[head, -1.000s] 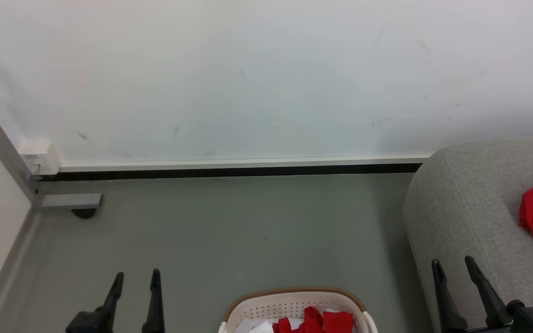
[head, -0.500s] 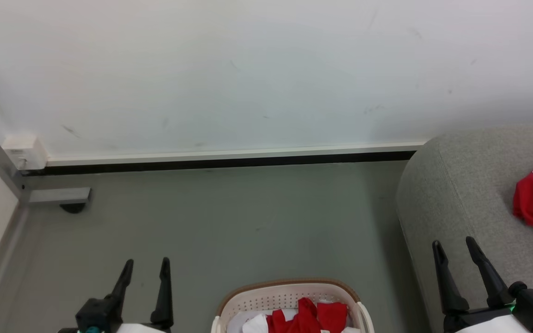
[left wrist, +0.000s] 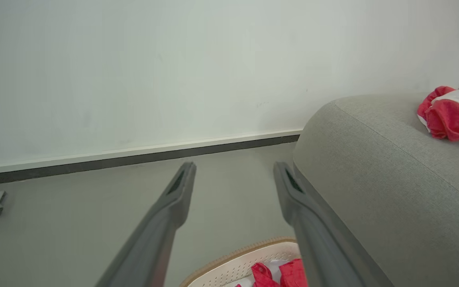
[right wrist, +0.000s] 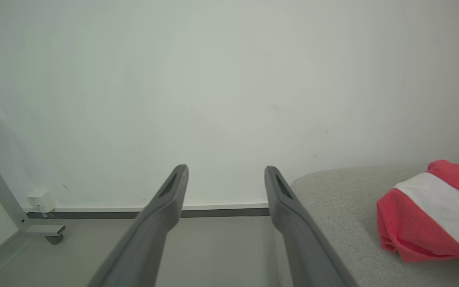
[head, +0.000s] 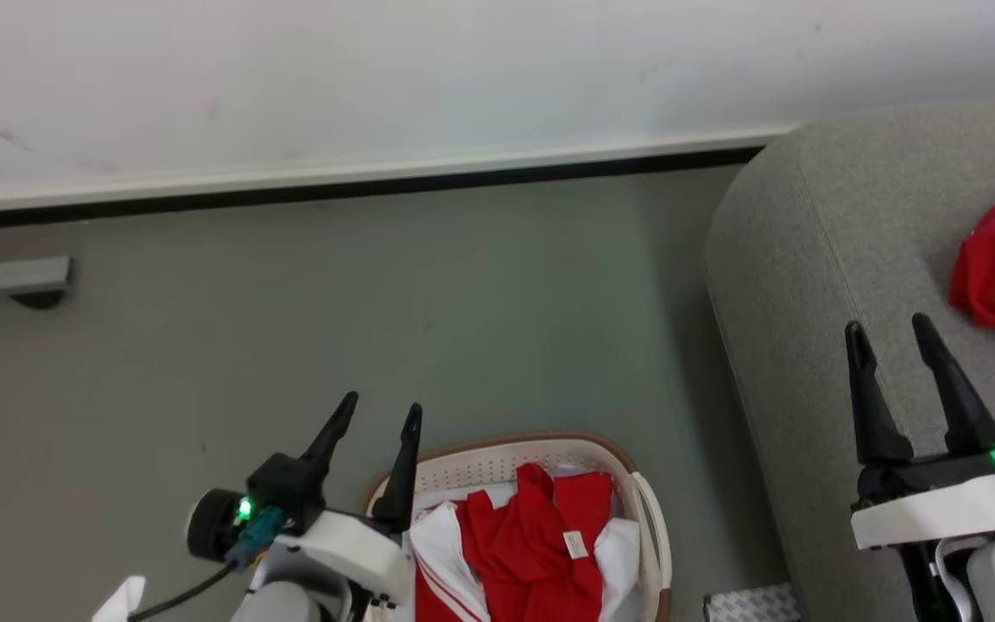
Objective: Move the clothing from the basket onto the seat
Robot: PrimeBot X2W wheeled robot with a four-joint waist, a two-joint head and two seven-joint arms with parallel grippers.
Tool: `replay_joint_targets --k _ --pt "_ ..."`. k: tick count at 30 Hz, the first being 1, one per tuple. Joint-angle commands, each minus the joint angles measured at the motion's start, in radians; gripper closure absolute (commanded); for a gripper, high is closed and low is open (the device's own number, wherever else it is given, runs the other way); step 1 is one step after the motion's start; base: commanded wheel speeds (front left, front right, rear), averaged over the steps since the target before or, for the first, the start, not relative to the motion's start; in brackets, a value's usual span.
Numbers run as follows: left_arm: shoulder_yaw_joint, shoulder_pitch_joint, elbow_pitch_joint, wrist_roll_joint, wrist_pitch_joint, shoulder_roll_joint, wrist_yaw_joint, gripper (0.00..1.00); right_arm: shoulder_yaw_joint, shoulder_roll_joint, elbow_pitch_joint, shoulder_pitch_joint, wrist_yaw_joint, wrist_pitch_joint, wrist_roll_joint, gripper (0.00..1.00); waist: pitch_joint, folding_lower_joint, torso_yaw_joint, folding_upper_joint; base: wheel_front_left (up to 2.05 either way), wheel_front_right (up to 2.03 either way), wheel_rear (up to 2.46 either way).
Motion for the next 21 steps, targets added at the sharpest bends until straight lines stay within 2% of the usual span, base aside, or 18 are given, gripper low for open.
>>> replay_joint_targets --k 1,10,21 --pt "-0.016 -0.036 0.024 0.021 0.000 0.004 -0.003 0.00 -0.005 -0.009 0.002 -0.032 -0.002 0.000 0.009 0.00 0.076 -0.0001 -0.038 0.0000 0.00 0.00 0.00" --pt "-0.127 -0.212 0.242 0.060 0.004 0.005 -0.026 0.00 -0.044 -0.023 -0.037 -0.139 -0.002 0.000 0.052 0.00 0.245 -0.0001 -0.084 0.0000 0.00 0.00 0.00" --pt "-0.290 -0.396 0.530 0.081 0.062 0.005 -0.061 0.00 -0.101 -0.015 -0.114 -0.230 -0.002 0.001 0.076 0.00 0.408 -0.0001 -0.145 0.0000 0.00 0.00 0.00"
